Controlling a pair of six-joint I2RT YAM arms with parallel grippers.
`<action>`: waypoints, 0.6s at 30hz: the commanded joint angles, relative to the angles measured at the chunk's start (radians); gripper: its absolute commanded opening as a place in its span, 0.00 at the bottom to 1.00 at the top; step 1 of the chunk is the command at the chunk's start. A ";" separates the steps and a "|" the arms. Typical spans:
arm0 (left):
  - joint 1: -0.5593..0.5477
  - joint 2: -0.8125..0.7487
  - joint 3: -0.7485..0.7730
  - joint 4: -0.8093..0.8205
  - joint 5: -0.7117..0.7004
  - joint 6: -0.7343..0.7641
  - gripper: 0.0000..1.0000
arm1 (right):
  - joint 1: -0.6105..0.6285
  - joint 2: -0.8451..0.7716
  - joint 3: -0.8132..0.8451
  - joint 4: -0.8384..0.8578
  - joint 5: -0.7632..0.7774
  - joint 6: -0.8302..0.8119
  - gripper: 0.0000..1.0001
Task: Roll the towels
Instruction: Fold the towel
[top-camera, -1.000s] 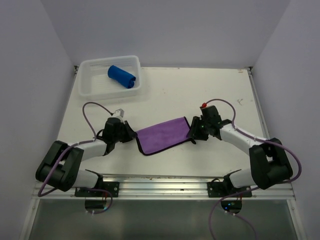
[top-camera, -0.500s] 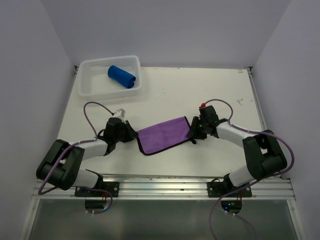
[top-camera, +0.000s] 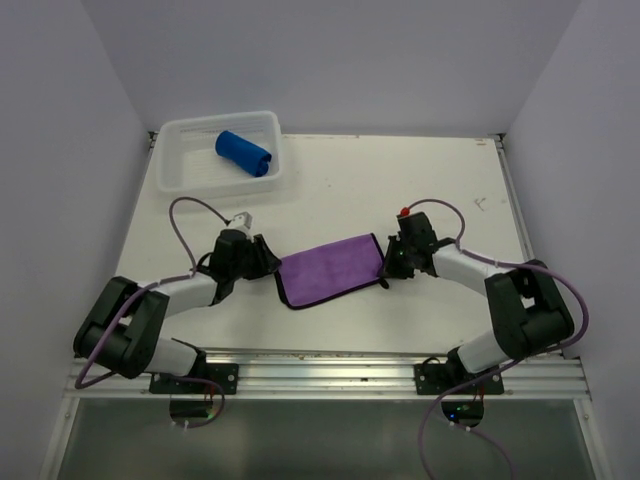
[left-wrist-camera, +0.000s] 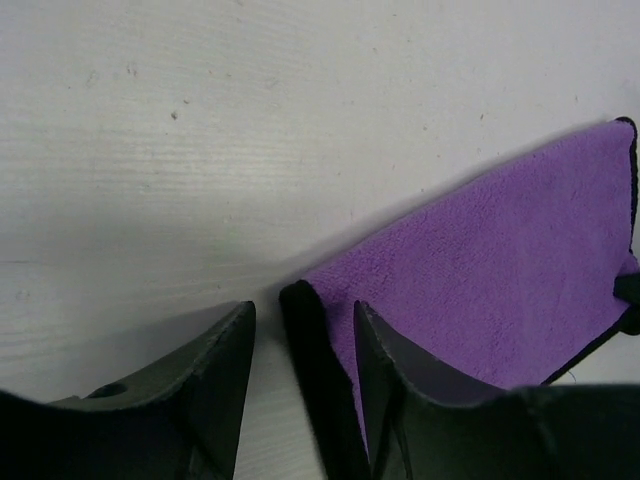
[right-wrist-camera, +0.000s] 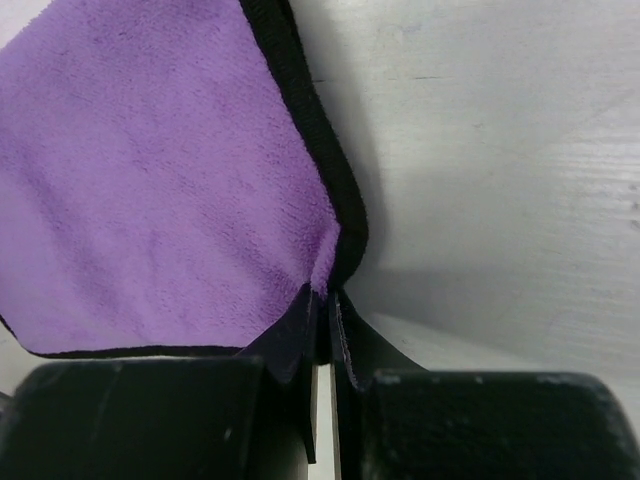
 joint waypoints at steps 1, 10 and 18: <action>0.000 -0.041 0.015 -0.136 -0.080 0.038 0.50 | -0.001 -0.079 -0.021 -0.061 0.067 -0.033 0.00; -0.006 -0.137 -0.051 -0.098 -0.006 -0.018 0.34 | 0.053 -0.231 -0.024 -0.112 0.160 -0.097 0.00; -0.075 -0.089 -0.067 -0.085 -0.029 -0.027 0.04 | 0.240 -0.202 0.055 -0.170 0.291 -0.134 0.00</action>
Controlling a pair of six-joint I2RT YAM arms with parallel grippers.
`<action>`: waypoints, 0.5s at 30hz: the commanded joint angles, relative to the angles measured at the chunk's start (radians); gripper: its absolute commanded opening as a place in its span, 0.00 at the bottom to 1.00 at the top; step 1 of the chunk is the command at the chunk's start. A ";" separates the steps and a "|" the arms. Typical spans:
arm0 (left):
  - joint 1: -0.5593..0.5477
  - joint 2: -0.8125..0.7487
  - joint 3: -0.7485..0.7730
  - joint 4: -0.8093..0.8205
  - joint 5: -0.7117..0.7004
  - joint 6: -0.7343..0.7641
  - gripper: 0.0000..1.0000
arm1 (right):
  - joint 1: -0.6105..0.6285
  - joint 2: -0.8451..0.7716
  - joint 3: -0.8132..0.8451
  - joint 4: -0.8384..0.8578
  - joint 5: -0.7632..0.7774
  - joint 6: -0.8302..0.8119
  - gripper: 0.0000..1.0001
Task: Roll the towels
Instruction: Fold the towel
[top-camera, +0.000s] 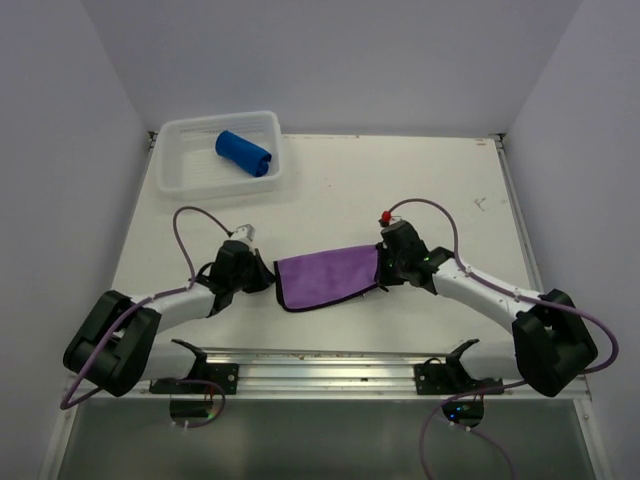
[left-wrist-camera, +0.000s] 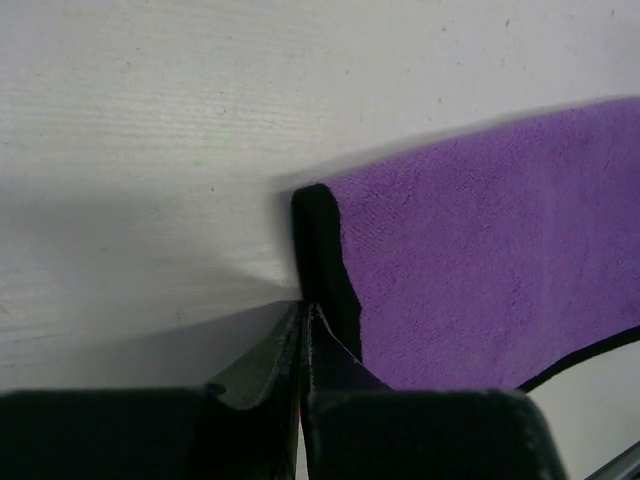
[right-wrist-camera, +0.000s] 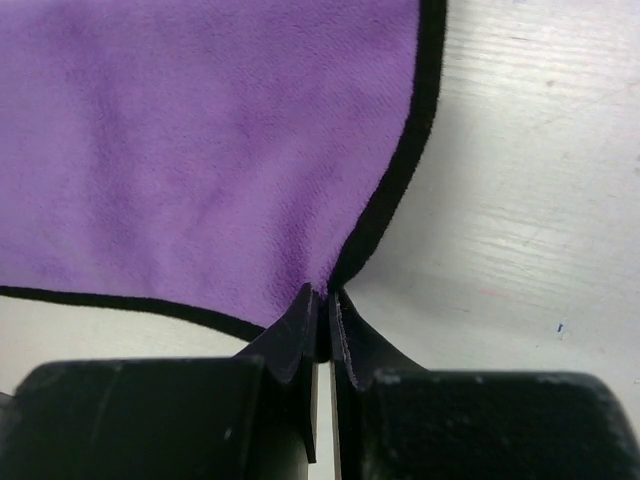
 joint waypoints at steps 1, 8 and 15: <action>-0.025 0.023 -0.003 0.017 -0.005 -0.012 0.04 | 0.060 0.019 0.071 -0.035 0.097 -0.032 0.00; -0.034 0.019 -0.002 -0.009 -0.025 0.004 0.05 | 0.103 0.031 0.116 -0.059 0.137 -0.047 0.00; -0.034 0.023 -0.002 -0.012 -0.024 0.010 0.06 | 0.187 0.070 0.188 -0.078 0.181 -0.059 0.00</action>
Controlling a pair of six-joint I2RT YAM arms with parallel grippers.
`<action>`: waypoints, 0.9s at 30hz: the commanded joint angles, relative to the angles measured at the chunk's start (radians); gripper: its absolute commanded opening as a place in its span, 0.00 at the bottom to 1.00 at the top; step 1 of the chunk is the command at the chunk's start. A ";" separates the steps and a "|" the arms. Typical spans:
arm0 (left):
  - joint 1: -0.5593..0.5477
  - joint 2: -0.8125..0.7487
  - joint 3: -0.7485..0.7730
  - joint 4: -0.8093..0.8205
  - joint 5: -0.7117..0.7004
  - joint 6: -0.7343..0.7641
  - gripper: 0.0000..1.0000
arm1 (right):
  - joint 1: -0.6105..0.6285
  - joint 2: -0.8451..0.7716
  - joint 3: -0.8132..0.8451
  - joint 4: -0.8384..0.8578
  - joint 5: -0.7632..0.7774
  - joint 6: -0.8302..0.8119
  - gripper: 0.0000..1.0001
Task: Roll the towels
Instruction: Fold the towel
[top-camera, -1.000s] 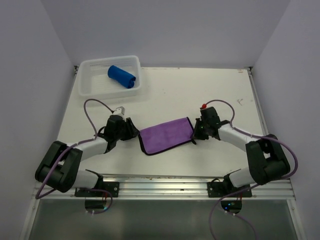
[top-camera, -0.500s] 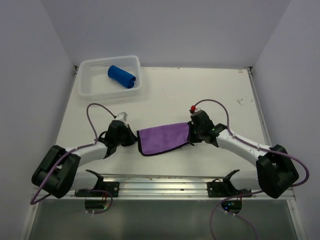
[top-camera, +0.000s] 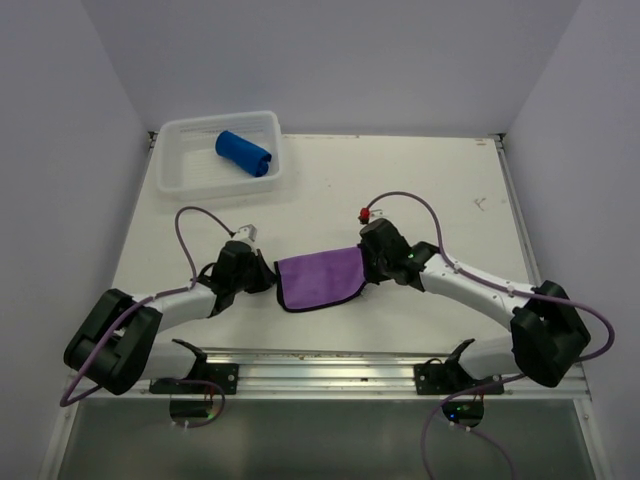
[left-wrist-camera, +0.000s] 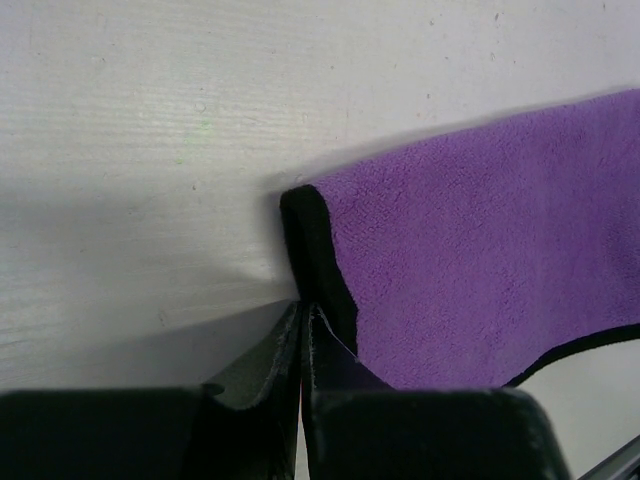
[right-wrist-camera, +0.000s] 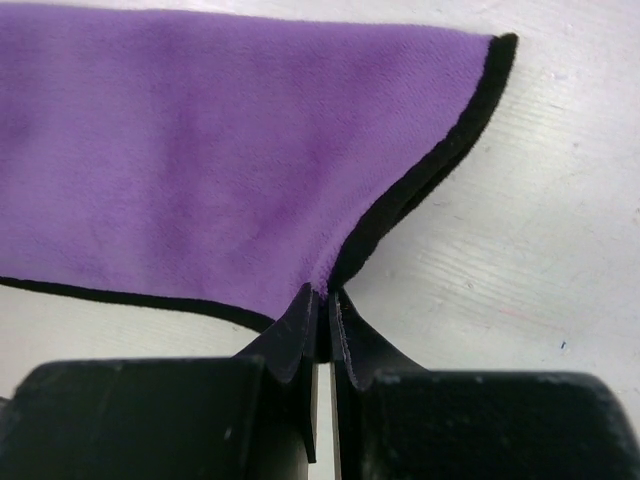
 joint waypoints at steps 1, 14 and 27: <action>-0.006 0.011 -0.002 -0.030 -0.017 0.019 0.06 | 0.056 0.036 0.074 -0.019 0.051 -0.020 0.00; -0.006 0.016 -0.004 -0.020 -0.004 0.016 0.10 | 0.229 0.226 0.274 -0.043 0.091 0.000 0.00; -0.006 0.028 -0.009 -0.001 0.008 0.008 0.11 | 0.331 0.363 0.401 -0.023 0.034 0.028 0.00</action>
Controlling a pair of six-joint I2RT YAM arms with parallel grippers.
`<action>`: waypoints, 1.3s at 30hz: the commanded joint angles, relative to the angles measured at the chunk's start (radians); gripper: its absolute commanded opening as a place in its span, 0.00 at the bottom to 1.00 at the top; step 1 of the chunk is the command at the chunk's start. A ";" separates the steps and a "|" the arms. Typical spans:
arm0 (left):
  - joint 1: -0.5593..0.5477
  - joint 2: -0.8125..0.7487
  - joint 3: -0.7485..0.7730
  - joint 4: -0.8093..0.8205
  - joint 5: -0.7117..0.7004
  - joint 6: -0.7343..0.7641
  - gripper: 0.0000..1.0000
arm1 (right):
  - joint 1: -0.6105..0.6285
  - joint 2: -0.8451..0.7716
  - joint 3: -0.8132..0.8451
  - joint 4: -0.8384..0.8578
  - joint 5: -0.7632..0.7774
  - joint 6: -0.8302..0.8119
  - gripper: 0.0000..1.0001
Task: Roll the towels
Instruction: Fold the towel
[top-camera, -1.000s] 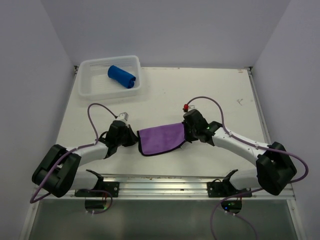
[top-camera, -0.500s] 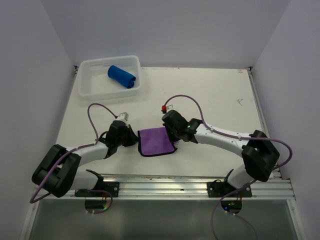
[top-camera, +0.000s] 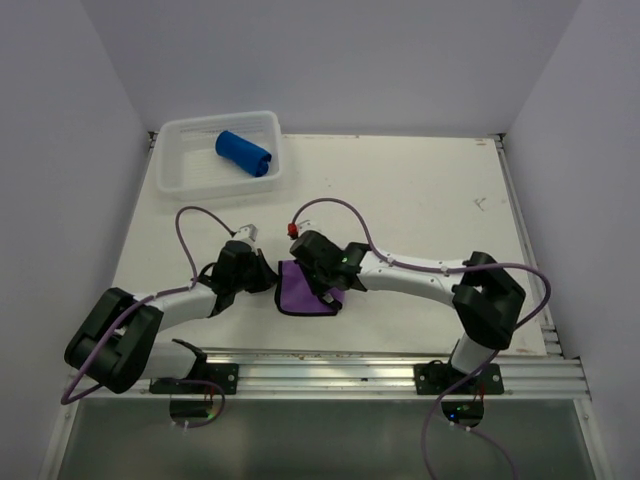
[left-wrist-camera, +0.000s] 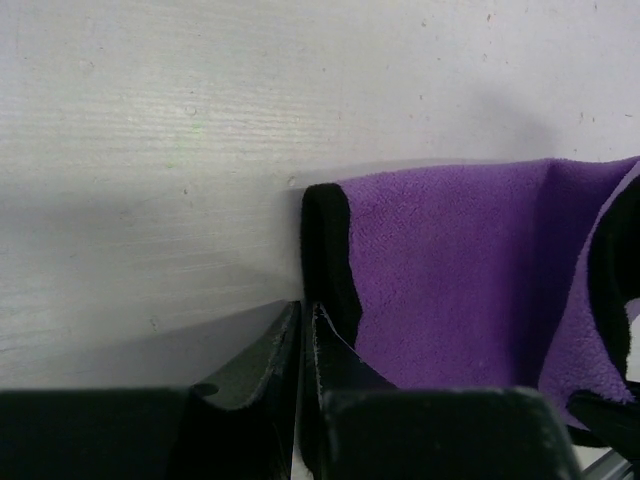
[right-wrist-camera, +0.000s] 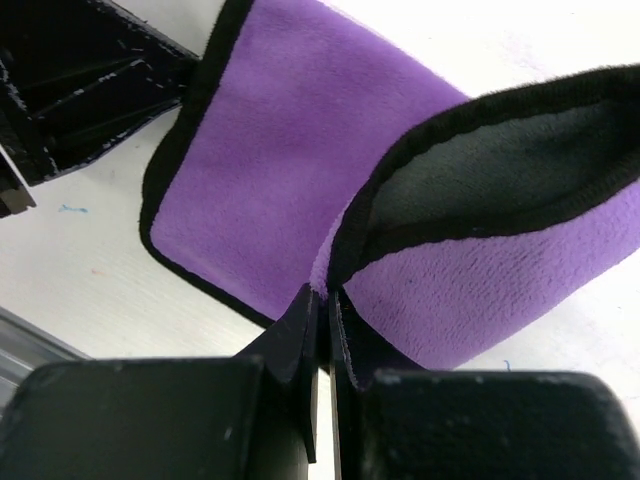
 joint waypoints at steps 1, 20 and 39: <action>-0.006 0.020 -0.009 -0.016 -0.002 0.009 0.11 | 0.019 0.029 0.055 0.027 -0.031 0.024 0.00; -0.006 0.011 -0.033 0.002 0.011 -0.002 0.12 | 0.050 0.113 0.138 0.063 -0.121 0.051 0.00; -0.006 0.003 -0.041 0.004 0.009 -0.005 0.13 | 0.096 0.162 0.138 0.136 -0.170 0.038 0.00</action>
